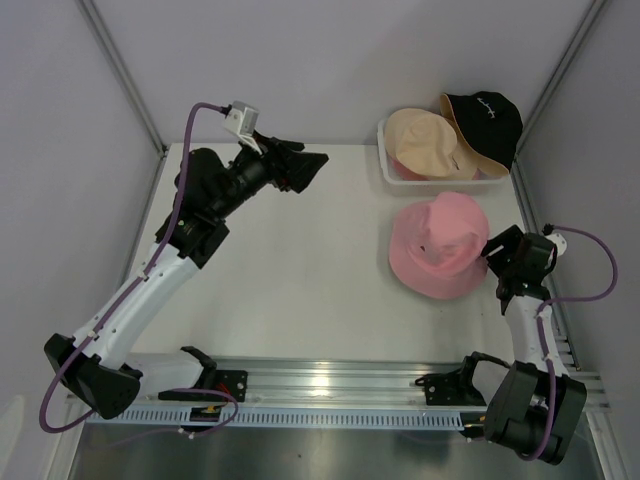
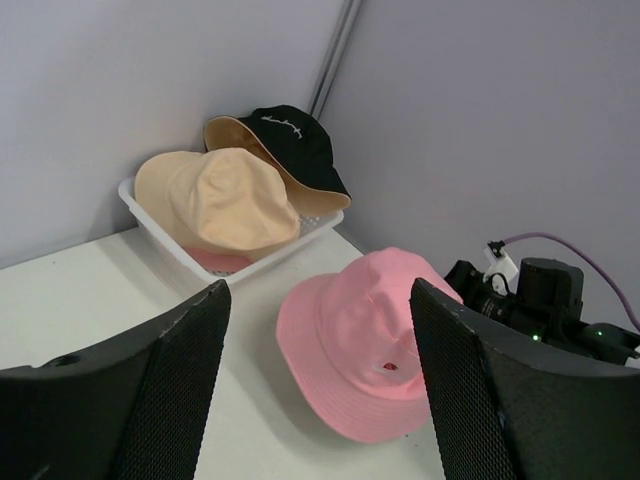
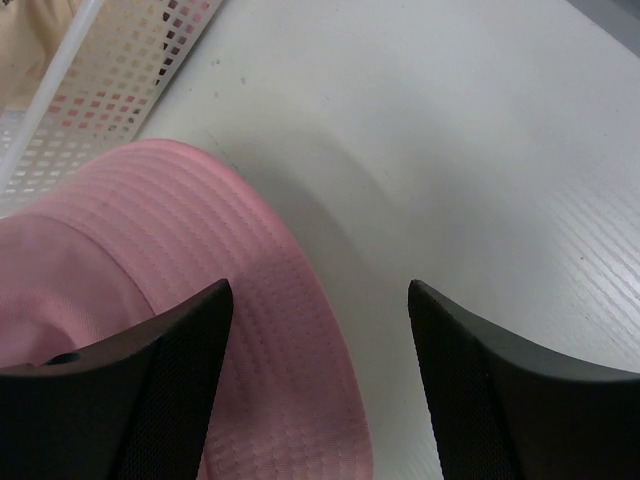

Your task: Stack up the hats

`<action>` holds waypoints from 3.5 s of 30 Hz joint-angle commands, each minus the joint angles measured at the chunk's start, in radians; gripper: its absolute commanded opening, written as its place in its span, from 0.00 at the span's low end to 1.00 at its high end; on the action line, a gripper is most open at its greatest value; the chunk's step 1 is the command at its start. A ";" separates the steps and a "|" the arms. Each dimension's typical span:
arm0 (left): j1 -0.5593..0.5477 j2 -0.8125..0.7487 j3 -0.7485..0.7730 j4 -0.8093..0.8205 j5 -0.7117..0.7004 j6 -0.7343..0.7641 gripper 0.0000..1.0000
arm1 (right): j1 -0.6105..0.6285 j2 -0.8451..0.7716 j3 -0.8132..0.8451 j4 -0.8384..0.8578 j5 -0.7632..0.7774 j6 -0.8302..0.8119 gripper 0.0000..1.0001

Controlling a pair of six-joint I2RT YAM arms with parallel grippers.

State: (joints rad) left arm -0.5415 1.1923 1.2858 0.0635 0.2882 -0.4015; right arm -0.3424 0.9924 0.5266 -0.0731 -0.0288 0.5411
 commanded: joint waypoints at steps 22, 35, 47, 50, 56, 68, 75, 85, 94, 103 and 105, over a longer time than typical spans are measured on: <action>-0.009 0.089 0.127 -0.241 -0.024 -0.024 0.89 | -0.023 -0.219 0.260 -0.110 0.037 -0.070 0.99; -0.021 0.041 0.009 -0.297 -0.043 0.024 0.96 | -0.018 -0.069 0.560 -0.050 -0.314 -0.227 0.99; -0.025 0.029 0.075 -0.438 -0.162 0.104 1.00 | 0.319 0.501 1.028 -0.062 -0.143 -0.529 0.99; -0.025 0.027 0.076 -0.445 -0.178 0.119 1.00 | 0.327 0.641 1.191 -0.094 -0.091 -0.535 0.99; -0.025 0.032 0.075 -0.446 -0.215 0.151 0.99 | 0.339 0.962 1.504 -0.231 -0.112 -0.532 0.96; -0.025 0.062 0.083 -0.464 -0.317 0.182 0.99 | 0.385 1.114 1.509 -0.261 -0.051 -0.584 0.89; -0.025 0.058 0.084 -0.467 -0.317 0.190 0.99 | 0.385 1.147 1.507 -0.261 0.102 -0.645 0.89; -0.025 0.095 0.122 -0.488 -0.320 0.196 0.99 | 0.353 1.200 1.512 -0.244 0.041 -0.615 0.70; -0.025 0.082 0.129 -0.485 -0.339 0.210 0.99 | 0.325 1.146 1.535 -0.218 -0.072 -0.578 0.00; -0.025 0.072 0.129 -0.495 -0.320 0.204 1.00 | 0.322 1.043 1.665 -0.209 -0.279 -0.448 0.00; -0.025 0.067 0.130 -0.501 -0.325 0.202 0.99 | 0.321 1.040 1.717 -0.226 -0.324 -0.374 0.00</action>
State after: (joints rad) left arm -0.5571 1.2865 1.3731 -0.4332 -0.0338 -0.2157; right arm -0.0189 2.1433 2.1212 -0.3454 -0.2420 0.0563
